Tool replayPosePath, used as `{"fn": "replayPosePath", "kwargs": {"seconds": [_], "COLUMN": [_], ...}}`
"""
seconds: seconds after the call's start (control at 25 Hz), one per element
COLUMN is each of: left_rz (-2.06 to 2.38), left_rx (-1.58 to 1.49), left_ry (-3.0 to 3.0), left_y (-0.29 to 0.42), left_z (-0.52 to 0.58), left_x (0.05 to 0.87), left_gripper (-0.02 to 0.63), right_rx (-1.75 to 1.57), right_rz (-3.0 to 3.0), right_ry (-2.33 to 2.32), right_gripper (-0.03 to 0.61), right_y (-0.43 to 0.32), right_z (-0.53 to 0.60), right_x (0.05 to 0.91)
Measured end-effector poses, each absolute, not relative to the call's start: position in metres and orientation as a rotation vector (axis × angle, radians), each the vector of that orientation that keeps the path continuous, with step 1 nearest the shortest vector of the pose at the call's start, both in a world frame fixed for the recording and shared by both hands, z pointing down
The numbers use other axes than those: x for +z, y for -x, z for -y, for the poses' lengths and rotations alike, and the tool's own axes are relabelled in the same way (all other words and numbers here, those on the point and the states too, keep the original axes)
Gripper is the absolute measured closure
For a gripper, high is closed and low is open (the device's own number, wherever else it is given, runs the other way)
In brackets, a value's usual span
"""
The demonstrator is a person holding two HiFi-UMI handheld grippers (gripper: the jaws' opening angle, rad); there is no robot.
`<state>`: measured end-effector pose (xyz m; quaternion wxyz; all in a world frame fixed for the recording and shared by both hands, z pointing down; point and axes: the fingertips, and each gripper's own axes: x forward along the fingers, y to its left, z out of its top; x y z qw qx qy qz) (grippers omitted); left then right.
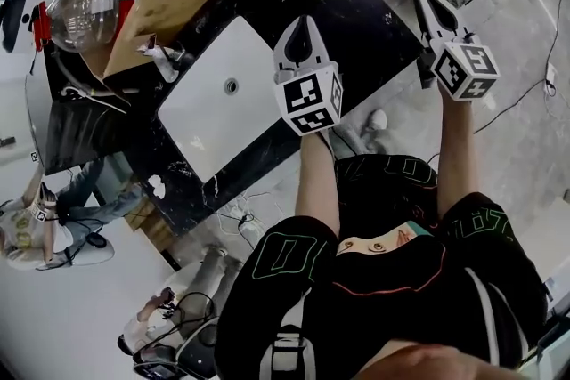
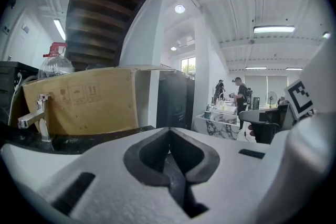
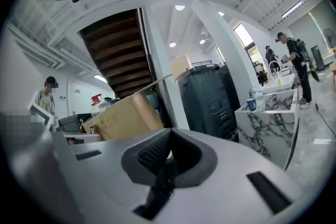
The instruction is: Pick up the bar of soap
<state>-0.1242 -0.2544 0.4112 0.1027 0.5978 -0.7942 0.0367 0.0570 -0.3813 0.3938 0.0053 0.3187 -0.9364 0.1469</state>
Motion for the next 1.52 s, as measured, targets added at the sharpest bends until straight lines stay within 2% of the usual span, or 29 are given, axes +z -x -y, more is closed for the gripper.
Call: {"fn": "replayPosePath", "kwargs": {"seconds": [0.44, 1.24, 1.4, 1.52], "left_rz": [2.304, 2.305, 2.308, 2.311], "left_rx": [0.019, 0.0, -0.013, -0.03], "left_ry": [-1.747, -1.631, -1.597, -1.561], "left_y": [0.147, 0.204, 0.212, 0.22], "left_z": [0.285, 0.302, 0.303, 0.301], "left_x": [0.432, 0.46, 0.467, 0.472], "left_gripper": [0.606, 0.606, 0.606, 0.606], "right_rx": [0.311, -0.226, -0.32, -0.374], "right_rz": [2.893, 2.697, 2.631, 2.561], "right_ry": [-0.825, -0.161, 0.004, 0.146], "right_gripper": [0.572, 0.571, 0.536, 0.463], "right_y": [-0.005, 0.131, 0.151, 0.162], "right_z": [0.395, 0.404, 0.397, 0.387], "right_x": [0.404, 0.431, 0.438, 0.447]}}
